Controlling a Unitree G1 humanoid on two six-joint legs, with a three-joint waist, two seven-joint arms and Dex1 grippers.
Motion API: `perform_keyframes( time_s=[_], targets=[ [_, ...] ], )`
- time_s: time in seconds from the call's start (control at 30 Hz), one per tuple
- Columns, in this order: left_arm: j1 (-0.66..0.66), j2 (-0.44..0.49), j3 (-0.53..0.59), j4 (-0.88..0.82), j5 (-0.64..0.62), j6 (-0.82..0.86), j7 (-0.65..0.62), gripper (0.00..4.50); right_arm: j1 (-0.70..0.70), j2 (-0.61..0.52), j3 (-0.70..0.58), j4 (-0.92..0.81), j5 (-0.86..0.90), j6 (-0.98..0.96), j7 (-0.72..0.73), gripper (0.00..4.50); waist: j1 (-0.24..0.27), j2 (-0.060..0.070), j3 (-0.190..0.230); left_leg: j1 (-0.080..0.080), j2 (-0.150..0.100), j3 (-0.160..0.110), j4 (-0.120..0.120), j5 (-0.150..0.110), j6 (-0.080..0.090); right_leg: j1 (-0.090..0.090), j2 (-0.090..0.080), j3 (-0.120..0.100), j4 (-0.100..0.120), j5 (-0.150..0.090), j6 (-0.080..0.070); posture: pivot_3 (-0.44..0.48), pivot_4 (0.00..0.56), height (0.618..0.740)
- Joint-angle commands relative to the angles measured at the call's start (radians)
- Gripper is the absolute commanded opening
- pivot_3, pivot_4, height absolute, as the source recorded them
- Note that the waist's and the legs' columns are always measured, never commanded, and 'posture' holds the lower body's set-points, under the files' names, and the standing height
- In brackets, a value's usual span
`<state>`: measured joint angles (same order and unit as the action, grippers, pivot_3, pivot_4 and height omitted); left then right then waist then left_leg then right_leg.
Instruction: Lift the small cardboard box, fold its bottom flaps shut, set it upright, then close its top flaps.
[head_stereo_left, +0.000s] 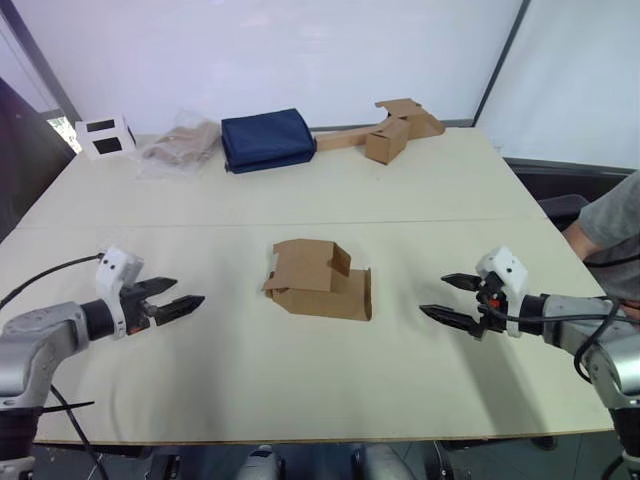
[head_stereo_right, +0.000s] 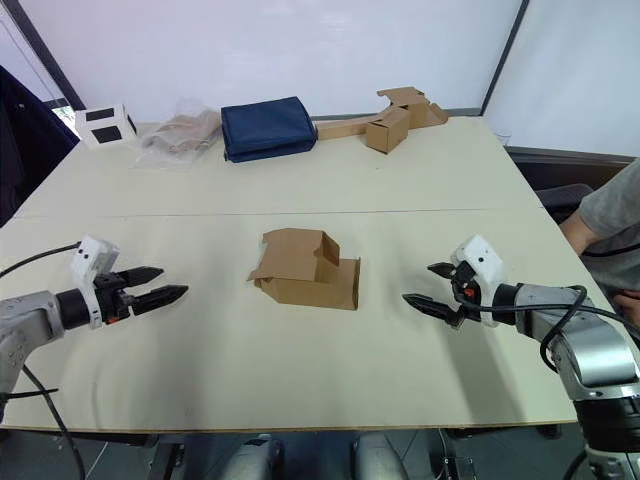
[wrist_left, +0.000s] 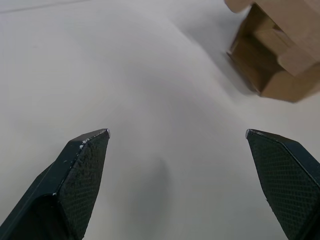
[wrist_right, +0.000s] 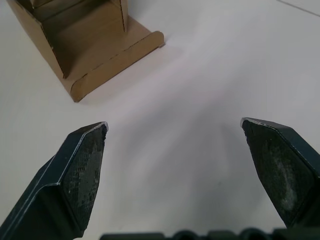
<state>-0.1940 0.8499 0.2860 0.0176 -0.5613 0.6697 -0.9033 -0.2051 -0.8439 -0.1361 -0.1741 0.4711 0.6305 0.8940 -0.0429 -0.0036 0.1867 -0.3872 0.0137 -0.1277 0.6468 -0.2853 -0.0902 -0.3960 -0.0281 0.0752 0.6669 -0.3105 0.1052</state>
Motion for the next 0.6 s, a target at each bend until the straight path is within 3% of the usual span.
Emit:
perform_keyframes(
  time_s=[0.03,0.2,0.27,0.47,0.6],
  targets=[
    [-0.03,0.014,-0.005,0.007,0.017,-0.012,-0.007,4.5,-0.007,-0.005,-0.014,-0.021,-0.011,-0.011,-0.009,4.46,-0.001,0.0,0.0,0.0,0.0,0.0,0.0,0.0,0.0,0.0,0.0,0.0,0.0,0.0,0.0,0.0,0.15,0.74],
    [-0.108,0.004,-0.026,0.088,-0.005,0.042,-0.027,4.5,0.006,0.002,-0.029,-0.034,-0.012,-0.012,-0.022,4.46,0.0,0.0,0.0,0.0,0.0,0.0,0.0,0.0,0.0,0.0,0.0,0.0,0.0,0.0,0.0,0.0,0.15,0.74],
    [-0.207,-0.036,-0.043,0.189,-0.05,0.125,-0.054,4.5,0.01,0.012,-0.019,-0.058,0.002,-0.004,-0.02,4.46,0.001,0.0,0.0,0.0,0.0,0.0,0.0,0.0,0.0,0.0,0.0,0.0,0.0,0.0,0.0,0.0,0.15,0.74],
    [-0.409,-0.098,-0.161,0.437,-0.125,0.373,-0.289,4.5,-0.02,0.039,0.041,-0.166,0.017,0.032,-0.027,4.46,-0.007,0.0,0.0,0.0,-0.001,-0.001,0.001,0.0,0.0,0.0,0.0,-0.001,0.001,0.0,0.0,0.0,0.15,0.74],
    [-0.542,-0.161,-0.217,0.621,-0.093,0.415,-0.37,4.5,-0.049,0.045,0.064,-0.285,0.058,0.095,-0.046,4.46,-0.012,0.0,0.0,-0.001,-0.001,-0.002,0.001,0.0,0.0,-0.001,0.001,-0.001,0.003,0.0,0.0,0.0,0.15,0.74]
  ],
)
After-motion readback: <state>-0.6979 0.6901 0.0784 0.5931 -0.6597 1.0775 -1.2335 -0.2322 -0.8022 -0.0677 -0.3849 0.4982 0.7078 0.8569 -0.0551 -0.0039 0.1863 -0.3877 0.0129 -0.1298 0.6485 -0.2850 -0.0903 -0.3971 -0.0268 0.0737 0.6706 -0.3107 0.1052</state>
